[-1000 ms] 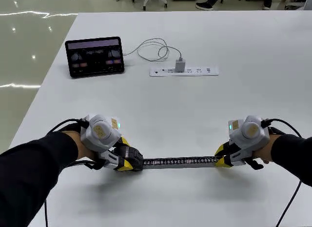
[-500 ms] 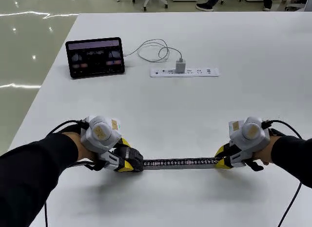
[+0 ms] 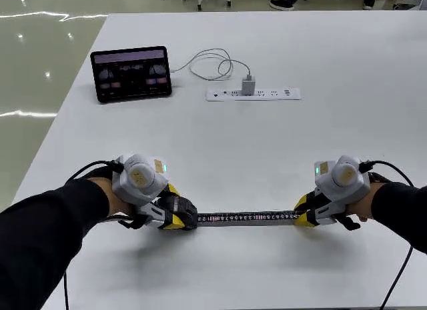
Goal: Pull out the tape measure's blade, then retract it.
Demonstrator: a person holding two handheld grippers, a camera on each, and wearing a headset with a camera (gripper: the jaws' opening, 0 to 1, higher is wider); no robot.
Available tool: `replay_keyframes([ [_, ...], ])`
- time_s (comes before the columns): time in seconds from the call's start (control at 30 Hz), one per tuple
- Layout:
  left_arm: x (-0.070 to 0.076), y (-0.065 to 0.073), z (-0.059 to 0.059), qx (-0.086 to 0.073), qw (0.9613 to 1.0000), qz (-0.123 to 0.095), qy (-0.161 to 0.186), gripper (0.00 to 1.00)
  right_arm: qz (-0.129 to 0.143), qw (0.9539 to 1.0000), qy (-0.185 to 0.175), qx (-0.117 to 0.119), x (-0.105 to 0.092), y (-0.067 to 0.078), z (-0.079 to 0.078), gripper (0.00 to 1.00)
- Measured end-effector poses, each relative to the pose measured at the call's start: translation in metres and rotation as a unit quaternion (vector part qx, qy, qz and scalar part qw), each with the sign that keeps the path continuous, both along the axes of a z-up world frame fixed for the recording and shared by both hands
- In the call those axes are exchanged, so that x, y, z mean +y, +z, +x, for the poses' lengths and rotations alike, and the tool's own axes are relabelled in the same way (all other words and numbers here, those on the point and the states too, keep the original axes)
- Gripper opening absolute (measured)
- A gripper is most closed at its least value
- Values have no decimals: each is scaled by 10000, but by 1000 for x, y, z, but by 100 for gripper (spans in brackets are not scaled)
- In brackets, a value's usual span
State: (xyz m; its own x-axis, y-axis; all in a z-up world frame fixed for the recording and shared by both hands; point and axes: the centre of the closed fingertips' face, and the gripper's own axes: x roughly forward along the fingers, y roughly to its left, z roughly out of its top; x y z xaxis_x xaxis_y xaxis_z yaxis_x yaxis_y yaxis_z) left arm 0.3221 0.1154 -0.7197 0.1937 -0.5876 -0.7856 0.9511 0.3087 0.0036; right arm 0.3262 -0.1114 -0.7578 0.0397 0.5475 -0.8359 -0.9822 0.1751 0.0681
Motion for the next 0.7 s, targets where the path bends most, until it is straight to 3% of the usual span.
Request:
replay_keyframes([
  [0.1, -1, -1, 1, -21, 10000, 3, 32, 35, -111, 9999, 20, -41, 1, 0, 0, 14],
  [0.17, -2, -1, 1, -95, 9998, 138, -59, 35, -170, 9998, 64, -94, 1, -1, 0, 14],
  [0.43, 0, -2, 1, -87, 9996, 241, -94, 35, -260, 9994, 95, -216, 2, -1, 1, 14],
  [0.7, 6, -1, 1, 17, 9995, 190, 269, 39, -144, 9991, -195, -348, 4, 0, 3, 17],
])
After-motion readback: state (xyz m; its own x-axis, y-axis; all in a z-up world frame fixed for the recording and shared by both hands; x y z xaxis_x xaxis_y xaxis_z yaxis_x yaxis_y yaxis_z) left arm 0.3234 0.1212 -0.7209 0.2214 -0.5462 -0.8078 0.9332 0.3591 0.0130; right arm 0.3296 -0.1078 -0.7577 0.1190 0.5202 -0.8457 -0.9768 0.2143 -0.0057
